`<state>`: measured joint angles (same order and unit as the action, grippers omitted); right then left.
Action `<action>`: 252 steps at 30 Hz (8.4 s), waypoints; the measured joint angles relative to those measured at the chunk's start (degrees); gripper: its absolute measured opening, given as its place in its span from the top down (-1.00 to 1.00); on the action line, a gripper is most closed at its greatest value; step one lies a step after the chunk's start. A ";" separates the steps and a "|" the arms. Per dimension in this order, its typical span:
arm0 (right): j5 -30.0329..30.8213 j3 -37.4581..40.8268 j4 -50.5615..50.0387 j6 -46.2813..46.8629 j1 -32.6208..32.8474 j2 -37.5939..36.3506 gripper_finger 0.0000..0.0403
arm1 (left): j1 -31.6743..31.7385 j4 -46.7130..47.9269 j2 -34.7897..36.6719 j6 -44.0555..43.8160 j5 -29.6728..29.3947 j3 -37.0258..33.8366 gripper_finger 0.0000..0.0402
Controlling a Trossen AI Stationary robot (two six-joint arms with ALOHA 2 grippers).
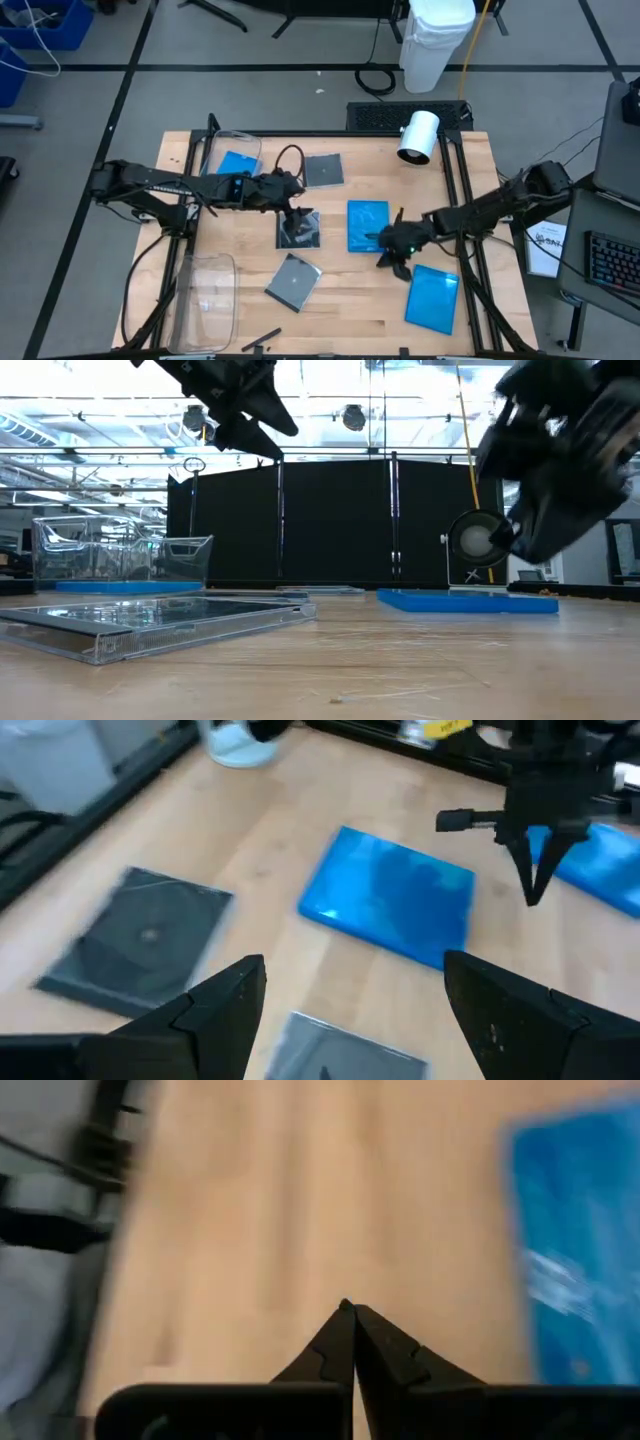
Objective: Pick & place jewel cases by type
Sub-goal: Put the top blue CD case into the top transparent bin
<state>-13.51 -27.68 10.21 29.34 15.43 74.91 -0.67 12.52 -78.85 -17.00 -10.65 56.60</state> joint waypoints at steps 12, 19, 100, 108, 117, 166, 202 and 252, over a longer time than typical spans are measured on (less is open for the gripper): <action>4.26 -0.09 1.22 -3.42 5.34 -6.32 1.00 | -5.99 -21.64 -19.23 18.76 1.01 0.59 -0.53; 14.96 -0.04 -20.67 -3.82 4.07 -15.65 1.00 | -5.88 -20.15 -28.71 19.14 -2.33 3.66 -0.53; 22.26 6.36 -2.79 -13.86 -1.05 -17.48 0.62 | 0.11 -9.38 -44.39 12.60 8.97 18.05 -0.53; 22.68 6.51 -3.75 -14.28 -1.14 -17.16 0.62 | 0.07 -8.79 -44.39 12.82 9.13 18.03 -0.53; 22.79 6.64 5.04 -25.16 -1.17 -18.04 0.65 | 0.07 -8.73 -44.39 12.97 9.19 17.99 -0.53; 22.89 0.89 -13.05 -14.64 -0.50 -11.43 0.78 | -1.39 -11.77 -44.52 8.95 9.48 17.93 -0.53; 19.49 0.85 2.52 -14.99 0.80 -12.33 -0.19 | -1.37 -11.30 -44.46 9.26 9.17 17.90 -0.53; 7.26 -4.29 26.66 -16.98 -2.39 -4.64 -0.10 | -1.35 -15.28 -44.48 10.32 9.11 17.87 -0.53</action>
<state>-6.25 -31.97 36.87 12.35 13.04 70.28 -2.02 -2.76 -123.33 -6.68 -1.54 74.47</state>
